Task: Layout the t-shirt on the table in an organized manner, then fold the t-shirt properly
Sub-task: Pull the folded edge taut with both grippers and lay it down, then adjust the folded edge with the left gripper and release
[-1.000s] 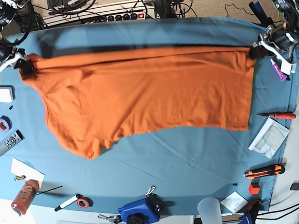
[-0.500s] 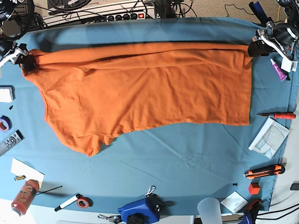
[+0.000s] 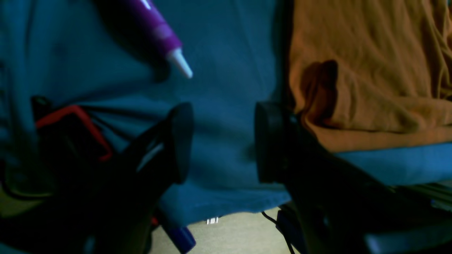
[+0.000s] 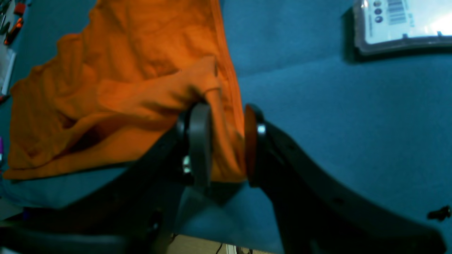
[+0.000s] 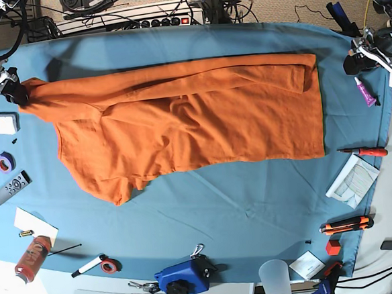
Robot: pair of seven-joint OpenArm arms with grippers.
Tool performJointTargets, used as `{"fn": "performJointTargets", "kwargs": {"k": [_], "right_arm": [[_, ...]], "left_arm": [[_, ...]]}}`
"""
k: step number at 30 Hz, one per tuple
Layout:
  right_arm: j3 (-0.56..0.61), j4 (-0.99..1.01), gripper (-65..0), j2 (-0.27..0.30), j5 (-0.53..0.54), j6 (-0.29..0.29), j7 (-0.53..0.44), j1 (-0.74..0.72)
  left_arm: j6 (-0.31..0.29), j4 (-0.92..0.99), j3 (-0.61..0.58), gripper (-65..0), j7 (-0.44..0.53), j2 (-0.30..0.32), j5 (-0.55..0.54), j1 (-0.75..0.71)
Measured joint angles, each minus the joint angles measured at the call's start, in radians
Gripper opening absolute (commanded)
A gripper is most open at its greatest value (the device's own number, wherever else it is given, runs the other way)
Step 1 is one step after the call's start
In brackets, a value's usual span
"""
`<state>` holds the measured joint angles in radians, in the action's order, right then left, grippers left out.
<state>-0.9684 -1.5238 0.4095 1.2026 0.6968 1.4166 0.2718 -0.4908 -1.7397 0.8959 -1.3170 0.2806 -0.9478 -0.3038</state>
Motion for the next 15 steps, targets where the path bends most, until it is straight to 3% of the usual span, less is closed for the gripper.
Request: {"fn": "performJointTargets", "kwargs": {"k": [4, 8, 15], "right_arm": [[0.008, 0.000, -40.9, -0.009, -0.006, 0.000, -0.005, 0.000], [0.069, 0.000, -40.8, -0.025, -0.011, 0.000, -0.003, 0.049], [0.061, 0.000, -40.8, -0.023, 0.003, 0.000, -0.006, 0.061]], "left_arm": [[0.000, 0.000, 0.000, -35.6, 0.000, 0.000, 0.000, 0.000], [0.000, 0.000, 0.000, -35.6, 0.000, 0.000, -0.003, 0.000], [-0.007, 0.000, -0.021, -35.6, -0.001, -0.006, -0.065, -0.001]]}}
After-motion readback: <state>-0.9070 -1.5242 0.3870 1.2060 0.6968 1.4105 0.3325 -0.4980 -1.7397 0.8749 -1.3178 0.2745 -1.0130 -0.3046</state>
